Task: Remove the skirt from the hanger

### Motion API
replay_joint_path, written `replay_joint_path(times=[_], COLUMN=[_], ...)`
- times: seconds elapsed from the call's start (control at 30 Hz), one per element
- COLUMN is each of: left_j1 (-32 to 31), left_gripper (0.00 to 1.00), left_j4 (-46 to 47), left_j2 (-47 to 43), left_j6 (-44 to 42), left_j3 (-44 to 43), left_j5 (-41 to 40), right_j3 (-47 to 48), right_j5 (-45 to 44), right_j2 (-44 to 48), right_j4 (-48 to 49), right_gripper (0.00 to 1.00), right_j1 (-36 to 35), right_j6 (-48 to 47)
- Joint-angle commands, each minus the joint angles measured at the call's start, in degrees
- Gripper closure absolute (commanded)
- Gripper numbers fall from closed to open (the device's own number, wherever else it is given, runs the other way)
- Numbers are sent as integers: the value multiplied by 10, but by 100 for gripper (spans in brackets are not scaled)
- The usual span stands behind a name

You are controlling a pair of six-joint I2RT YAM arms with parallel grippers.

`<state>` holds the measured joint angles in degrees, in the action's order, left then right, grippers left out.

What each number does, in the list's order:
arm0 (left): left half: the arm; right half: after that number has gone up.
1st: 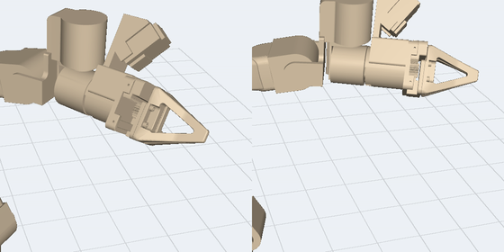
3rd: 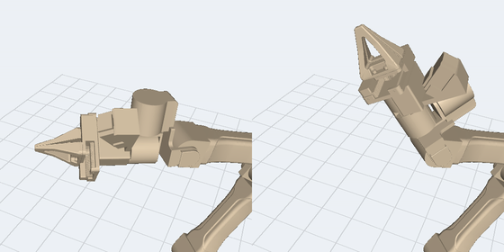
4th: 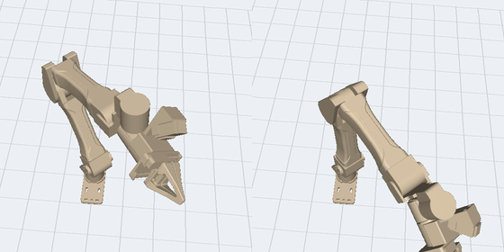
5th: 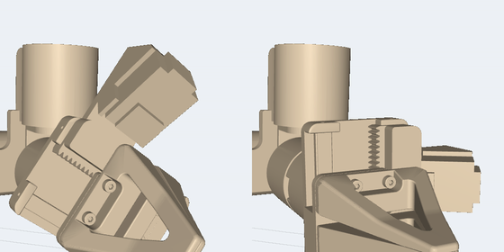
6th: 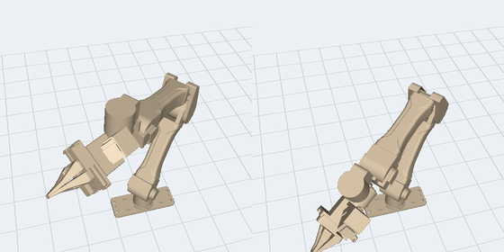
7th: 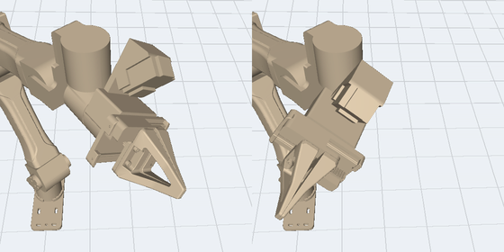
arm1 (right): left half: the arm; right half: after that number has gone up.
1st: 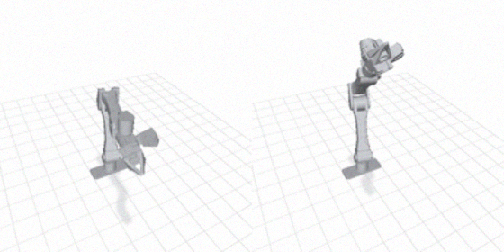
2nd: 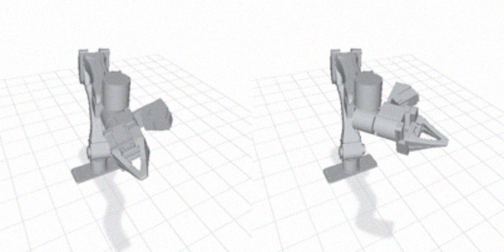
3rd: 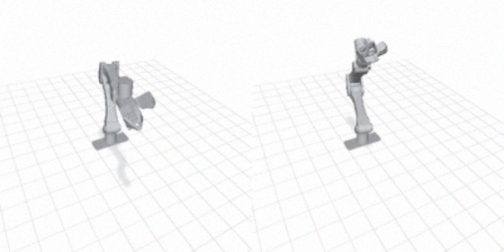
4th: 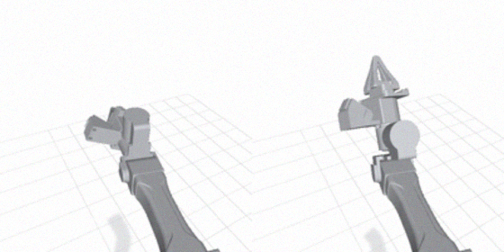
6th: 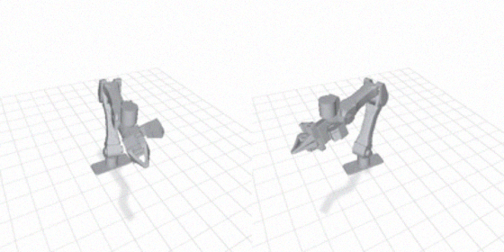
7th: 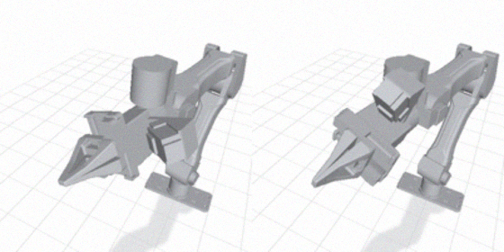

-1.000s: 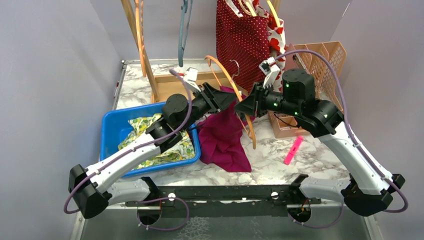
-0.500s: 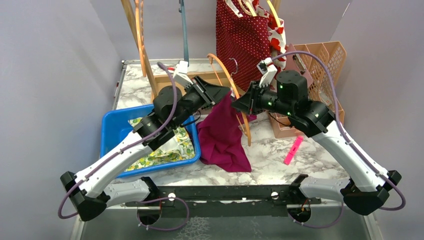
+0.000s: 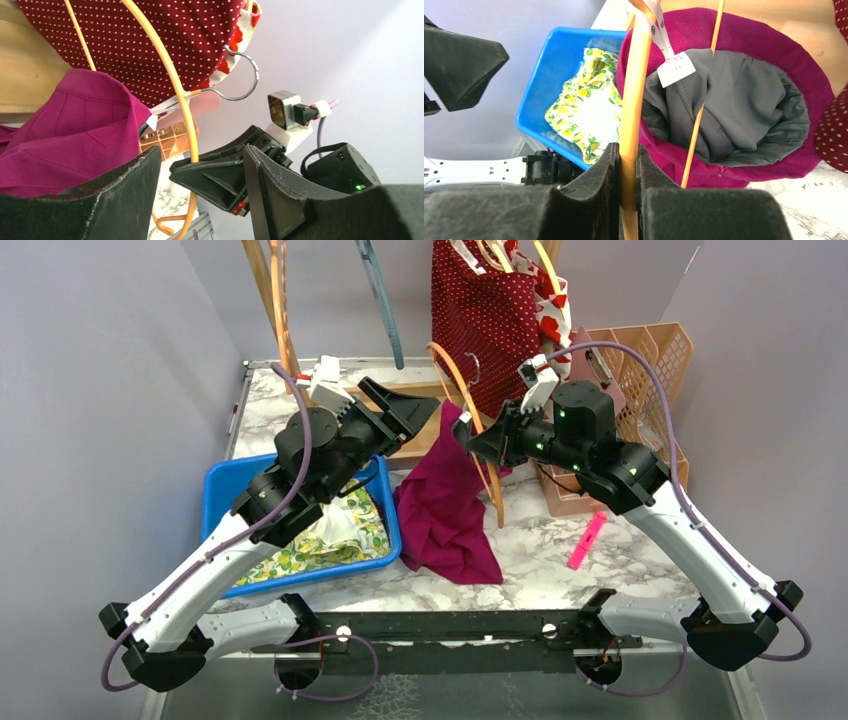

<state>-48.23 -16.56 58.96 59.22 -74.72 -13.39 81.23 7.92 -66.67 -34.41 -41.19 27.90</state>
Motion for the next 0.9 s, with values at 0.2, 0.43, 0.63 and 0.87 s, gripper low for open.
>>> replay_joint_path(times=[0.2, 0.43, 0.63, 0.87], left_j1=[-2, -3, -7, -8], left_gripper=[59, 67, 58, 60], left_j4=[121, 124, 134, 148], left_j2=[52, 108, 115, 131], left_j6=[19, 22, 37, 39], left_j3=[9, -14, 4, 11], left_j5=[74, 103, 121, 137], right_j3=[18, 18, 10, 6], right_j5=[8, 19, 23, 42], right_j2=[9, 12, 16, 16], right_j4=[50, 55, 62, 73], right_gripper=[99, 99, 99, 99], right_j1=[-2, -2, -2, -2], right_j6=[-35, -43, -40, -39])
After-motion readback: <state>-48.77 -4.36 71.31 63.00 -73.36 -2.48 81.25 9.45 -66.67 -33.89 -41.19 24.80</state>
